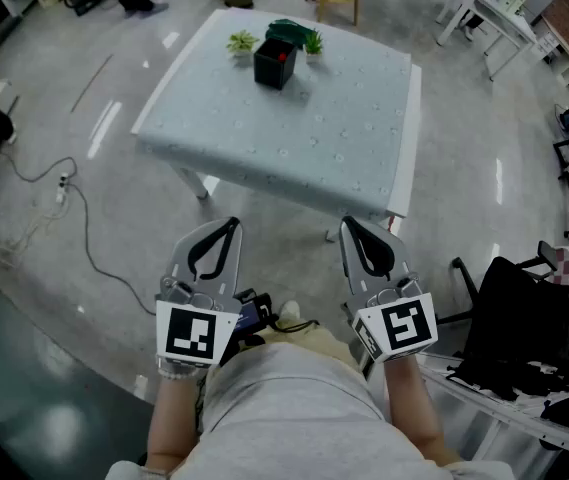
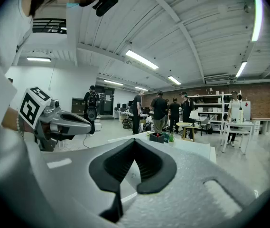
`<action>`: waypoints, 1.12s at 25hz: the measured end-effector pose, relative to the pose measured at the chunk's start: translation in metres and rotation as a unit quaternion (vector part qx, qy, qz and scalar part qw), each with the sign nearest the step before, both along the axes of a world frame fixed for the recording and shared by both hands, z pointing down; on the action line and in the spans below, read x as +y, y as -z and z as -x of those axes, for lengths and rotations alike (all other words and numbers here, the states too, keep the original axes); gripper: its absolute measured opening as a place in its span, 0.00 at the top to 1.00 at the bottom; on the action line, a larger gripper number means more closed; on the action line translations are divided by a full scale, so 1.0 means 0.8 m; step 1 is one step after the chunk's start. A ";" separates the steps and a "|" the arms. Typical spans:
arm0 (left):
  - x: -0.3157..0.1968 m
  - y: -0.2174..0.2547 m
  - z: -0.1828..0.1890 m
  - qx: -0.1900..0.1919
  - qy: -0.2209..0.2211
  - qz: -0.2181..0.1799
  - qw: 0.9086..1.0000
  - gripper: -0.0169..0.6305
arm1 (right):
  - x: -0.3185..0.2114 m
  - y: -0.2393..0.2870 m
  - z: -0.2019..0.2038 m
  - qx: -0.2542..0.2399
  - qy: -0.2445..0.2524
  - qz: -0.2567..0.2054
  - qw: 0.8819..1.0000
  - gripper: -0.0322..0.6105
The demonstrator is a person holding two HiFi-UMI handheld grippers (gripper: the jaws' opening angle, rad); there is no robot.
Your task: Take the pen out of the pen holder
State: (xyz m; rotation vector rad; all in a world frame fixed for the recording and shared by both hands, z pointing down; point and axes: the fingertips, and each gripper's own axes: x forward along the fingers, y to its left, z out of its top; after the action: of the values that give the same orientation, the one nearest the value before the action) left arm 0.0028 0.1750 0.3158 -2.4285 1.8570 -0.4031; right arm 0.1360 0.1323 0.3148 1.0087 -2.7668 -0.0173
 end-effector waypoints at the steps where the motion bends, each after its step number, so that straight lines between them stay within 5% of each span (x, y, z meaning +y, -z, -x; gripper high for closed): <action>1: -0.001 0.000 -0.001 -0.001 0.000 0.000 1.000 0.95 | -0.001 0.000 0.000 0.000 0.001 0.000 1.000 0.95; 24: -0.006 -0.002 0.002 0.003 -0.004 -0.001 1.000 0.95 | -0.005 0.001 0.007 -0.028 -0.005 0.017 0.999 0.95; 28: -0.006 -0.002 0.006 0.005 -0.007 0.000 1.000 0.95 | -0.005 0.004 0.009 -0.033 -0.009 0.017 0.999 0.84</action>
State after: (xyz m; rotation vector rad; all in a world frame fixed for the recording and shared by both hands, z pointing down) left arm -0.0018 0.1702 0.3170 -2.4457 1.8437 -0.3893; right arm 0.1286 0.1285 0.3120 1.0430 -2.8063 0.0672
